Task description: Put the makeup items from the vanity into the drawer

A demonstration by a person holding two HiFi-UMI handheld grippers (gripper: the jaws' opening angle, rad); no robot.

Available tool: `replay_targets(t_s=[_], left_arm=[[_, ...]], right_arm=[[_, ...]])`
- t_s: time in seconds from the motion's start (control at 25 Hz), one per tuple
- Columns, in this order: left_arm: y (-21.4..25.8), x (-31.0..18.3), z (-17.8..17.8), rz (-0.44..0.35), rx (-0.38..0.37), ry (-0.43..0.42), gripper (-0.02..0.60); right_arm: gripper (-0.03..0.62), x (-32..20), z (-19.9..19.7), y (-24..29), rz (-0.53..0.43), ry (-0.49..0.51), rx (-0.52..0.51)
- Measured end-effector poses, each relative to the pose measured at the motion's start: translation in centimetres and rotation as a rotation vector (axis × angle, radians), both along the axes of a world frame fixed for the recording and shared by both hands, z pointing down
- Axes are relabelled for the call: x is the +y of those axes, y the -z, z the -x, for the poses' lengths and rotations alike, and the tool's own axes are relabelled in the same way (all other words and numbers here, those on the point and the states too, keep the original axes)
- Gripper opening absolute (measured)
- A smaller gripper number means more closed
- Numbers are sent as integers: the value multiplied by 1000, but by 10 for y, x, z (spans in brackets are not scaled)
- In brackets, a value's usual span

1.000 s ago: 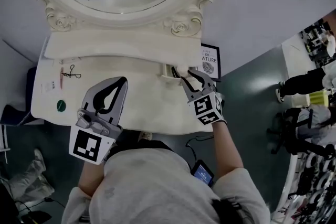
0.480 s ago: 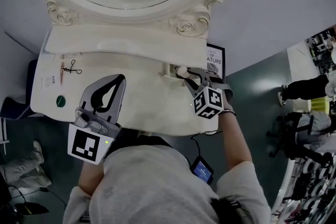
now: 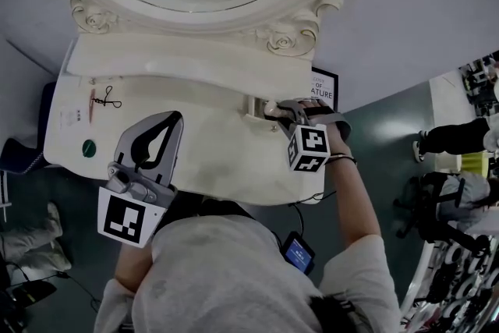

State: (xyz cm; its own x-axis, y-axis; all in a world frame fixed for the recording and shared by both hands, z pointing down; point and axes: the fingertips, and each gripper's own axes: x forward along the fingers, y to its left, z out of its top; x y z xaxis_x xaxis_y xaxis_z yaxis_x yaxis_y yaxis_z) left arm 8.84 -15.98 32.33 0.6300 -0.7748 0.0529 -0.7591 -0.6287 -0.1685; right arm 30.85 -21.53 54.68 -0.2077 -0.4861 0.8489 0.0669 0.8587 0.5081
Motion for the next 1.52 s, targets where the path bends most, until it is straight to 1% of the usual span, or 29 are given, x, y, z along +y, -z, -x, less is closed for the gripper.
replay_targets(t_s=[0.12, 0.36, 0.52, 0.64, 0.72, 1.08, 1.2, 1.24, 1.28, 1.36, 1.44, 1.52], left_arm=[[0, -1, 2, -5, -8, 3, 14], [4, -2, 4, -25, 7, 14, 15], [3, -2, 6, -9, 0, 21, 14], [3, -2, 7, -18, -5, 22, 14], [3, -2, 7, -19, 1, 25, 14], [0, 0, 4, -11, 8, 29, 15], [2, 2, 4, -18, 5, 30, 15], [2, 3, 3, -22, 4, 30, 15], [2, 4, 3, -23, 2, 30, 14], [2, 5, 3, -22, -1, 35, 14], [2, 7, 5, -22, -2, 40, 14], [3, 9, 6, -25, -5, 44, 14]], right_arm=[[127, 0, 3, -1, 31, 3, 0], [140, -2, 4, 2, 62, -30, -37], [172, -1, 4, 5, 81, -58, -70], [198, -2, 4, 7, 85, -87, -102], [198, -1, 3, 8, 75, -103, -118], [209, 0, 1, 13, 82, -203, -255], [208, -1, 0, 17, 62, -231, -298], [205, -1, 0, 18, 53, -241, -311], [171, 0, 0, 20, 45, -253, -328], [68, 0, 1, 22, 30, -282, -370], [40, 3, 4, 23, 35, -311, -415], [29, 6, 6, 22, 55, -348, -463]])
